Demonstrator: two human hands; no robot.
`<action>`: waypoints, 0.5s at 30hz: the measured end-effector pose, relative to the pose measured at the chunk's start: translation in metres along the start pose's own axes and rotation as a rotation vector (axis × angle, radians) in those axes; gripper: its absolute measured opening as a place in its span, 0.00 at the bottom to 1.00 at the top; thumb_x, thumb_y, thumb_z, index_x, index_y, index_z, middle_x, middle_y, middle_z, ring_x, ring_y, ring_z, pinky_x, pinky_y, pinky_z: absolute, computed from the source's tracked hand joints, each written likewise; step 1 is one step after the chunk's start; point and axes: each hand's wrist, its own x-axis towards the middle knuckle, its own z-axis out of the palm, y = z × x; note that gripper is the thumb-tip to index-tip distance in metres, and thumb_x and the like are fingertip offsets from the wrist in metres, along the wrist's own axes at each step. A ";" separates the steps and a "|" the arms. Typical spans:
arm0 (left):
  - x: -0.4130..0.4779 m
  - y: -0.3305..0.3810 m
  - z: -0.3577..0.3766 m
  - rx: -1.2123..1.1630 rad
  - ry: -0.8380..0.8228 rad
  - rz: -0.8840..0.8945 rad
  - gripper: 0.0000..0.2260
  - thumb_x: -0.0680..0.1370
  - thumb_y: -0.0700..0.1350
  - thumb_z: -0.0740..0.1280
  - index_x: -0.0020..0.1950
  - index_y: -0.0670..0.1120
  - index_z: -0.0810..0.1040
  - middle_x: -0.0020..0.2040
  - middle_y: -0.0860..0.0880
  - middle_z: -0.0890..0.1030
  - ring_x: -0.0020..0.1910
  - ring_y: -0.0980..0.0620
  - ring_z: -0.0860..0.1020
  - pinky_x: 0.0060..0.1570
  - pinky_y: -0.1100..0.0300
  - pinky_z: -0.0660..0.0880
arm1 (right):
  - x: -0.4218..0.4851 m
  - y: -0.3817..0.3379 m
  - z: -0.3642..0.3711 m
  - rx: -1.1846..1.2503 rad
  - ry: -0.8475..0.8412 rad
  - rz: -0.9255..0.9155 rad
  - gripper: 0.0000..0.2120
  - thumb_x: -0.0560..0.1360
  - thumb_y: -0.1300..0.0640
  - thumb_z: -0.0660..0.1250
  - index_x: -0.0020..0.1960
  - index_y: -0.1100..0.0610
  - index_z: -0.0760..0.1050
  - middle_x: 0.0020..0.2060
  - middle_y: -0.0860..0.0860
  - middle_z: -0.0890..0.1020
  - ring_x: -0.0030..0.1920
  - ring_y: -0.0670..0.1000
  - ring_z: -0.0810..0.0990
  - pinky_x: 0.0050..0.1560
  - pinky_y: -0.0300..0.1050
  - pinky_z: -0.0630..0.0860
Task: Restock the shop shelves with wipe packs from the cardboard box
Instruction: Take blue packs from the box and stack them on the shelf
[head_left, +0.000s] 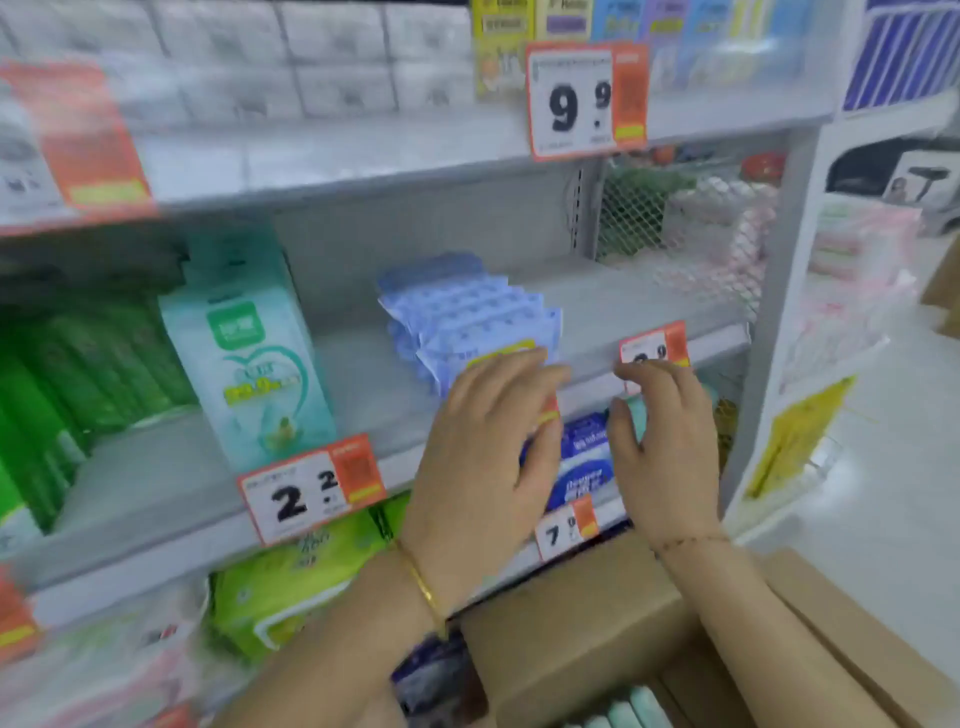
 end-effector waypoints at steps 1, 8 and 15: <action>-0.027 0.011 0.009 -0.014 -0.095 0.000 0.16 0.76 0.46 0.58 0.63 0.46 0.76 0.63 0.50 0.76 0.63 0.51 0.70 0.67 0.67 0.57 | -0.025 0.015 -0.008 -0.019 -0.025 0.028 0.17 0.73 0.56 0.55 0.55 0.61 0.75 0.51 0.58 0.78 0.54 0.54 0.71 0.55 0.45 0.67; -0.155 -0.004 0.105 0.084 -1.020 -0.037 0.16 0.77 0.44 0.58 0.64 0.44 0.74 0.65 0.44 0.73 0.64 0.42 0.70 0.64 0.52 0.68 | -0.213 0.106 -0.009 -0.258 -0.753 0.509 0.14 0.74 0.61 0.62 0.59 0.60 0.73 0.57 0.59 0.74 0.57 0.62 0.73 0.57 0.54 0.72; -0.175 -0.017 0.145 0.239 -1.285 0.029 0.13 0.79 0.46 0.57 0.62 0.46 0.72 0.60 0.46 0.73 0.61 0.45 0.69 0.52 0.53 0.69 | -0.316 0.135 0.062 -0.122 -1.551 0.525 0.27 0.76 0.60 0.63 0.73 0.51 0.60 0.66 0.59 0.67 0.60 0.59 0.73 0.60 0.49 0.72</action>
